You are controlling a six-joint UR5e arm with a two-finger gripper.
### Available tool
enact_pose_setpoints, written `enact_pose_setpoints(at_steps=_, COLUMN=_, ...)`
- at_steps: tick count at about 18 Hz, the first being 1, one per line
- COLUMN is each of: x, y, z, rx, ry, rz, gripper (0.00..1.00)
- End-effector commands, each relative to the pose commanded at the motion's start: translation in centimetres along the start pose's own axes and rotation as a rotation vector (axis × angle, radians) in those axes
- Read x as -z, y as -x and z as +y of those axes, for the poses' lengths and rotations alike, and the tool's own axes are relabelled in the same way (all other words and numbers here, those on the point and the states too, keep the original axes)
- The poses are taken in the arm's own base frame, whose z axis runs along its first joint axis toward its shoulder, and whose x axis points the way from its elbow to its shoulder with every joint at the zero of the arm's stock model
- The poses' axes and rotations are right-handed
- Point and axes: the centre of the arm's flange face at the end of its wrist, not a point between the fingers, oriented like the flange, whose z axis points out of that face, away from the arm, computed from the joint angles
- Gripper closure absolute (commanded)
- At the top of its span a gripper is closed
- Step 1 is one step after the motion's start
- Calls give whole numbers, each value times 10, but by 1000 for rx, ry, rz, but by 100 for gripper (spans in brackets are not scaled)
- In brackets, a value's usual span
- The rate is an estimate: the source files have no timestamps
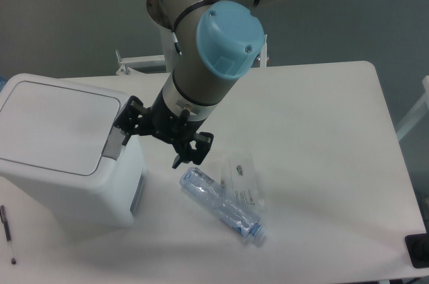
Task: Open the trash can
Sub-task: 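Press the gripper against the lid edge to pop the lid open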
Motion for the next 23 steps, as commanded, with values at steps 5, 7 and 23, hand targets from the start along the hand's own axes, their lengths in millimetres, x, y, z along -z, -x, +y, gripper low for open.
enact_pose_setpoints(at_steps=5, x=-1, y=-4, z=1, rx=-1, ry=5, rz=-3, gripper=0)
enact_pose_setpoints(at_steps=7, x=-2, y=-4, z=1, rx=-2, ry=10, rz=-7, gripper=0)
enact_pose_setpoints(at_steps=23, x=-11, y=-2, z=1, rx=-2, ry=13, rz=-5, gripper=0)
